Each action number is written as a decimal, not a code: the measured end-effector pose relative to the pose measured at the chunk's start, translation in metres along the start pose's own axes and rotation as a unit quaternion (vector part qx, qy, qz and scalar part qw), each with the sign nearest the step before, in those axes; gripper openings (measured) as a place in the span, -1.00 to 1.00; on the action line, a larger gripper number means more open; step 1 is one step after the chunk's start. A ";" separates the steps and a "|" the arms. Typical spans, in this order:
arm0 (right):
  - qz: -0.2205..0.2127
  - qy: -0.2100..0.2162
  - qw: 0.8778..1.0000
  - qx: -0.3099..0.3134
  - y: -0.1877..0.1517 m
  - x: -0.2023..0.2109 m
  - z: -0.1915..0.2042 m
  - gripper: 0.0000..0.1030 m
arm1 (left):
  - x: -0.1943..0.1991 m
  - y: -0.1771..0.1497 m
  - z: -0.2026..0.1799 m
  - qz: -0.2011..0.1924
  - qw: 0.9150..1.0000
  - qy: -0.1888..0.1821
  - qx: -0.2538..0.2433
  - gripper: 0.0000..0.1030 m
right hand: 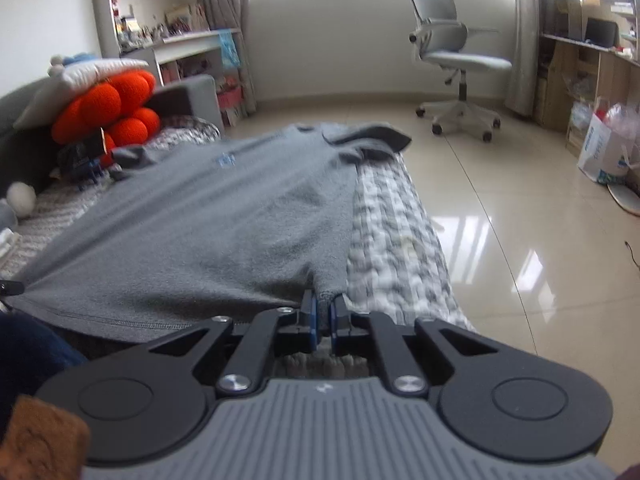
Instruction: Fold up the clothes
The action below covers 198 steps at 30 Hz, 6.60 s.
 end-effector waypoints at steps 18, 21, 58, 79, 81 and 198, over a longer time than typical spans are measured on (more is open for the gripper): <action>-0.010 -0.042 0.999 0.026 -0.003 0.002 0.010 -0.85 | 0.005 -0.014 -0.005 -0.005 1.000 -0.002 -0.006 -0.90; 0.000 -0.043 0.999 0.028 -0.006 -0.003 0.011 -0.85 | 0.010 -0.015 -0.004 -0.010 1.000 -0.007 -0.006 -0.90; -0.037 0.006 0.998 0.044 0.120 -0.087 -0.035 -0.27 | -0.049 0.139 0.004 -0.045 0.997 0.040 0.048 -0.06; 0.019 -0.031 0.998 0.059 0.215 -0.237 -0.123 -0.10 | -0.212 0.286 -0.006 -0.085 0.991 0.078 0.073 0.32; 0.029 -0.034 0.997 0.057 0.215 -0.251 -0.125 -0.02 | -0.227 0.294 -0.006 -0.089 0.990 0.083 0.072 0.30; 0.000 0.012 0.994 -0.105 0.188 -0.269 -0.128 0.11 | -0.172 0.196 -0.011 -0.070 0.988 0.133 -0.024 -0.13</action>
Point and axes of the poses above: each gripper's, at about its wrist camera, not at the fingertips, and x roughly against the way its jaws point, z to its left, y to its top, the point moved 4 cm from there along -x, roughly the way its jaws point, and after that the axes turned 14 degrees about x, right-handed, at the moved point
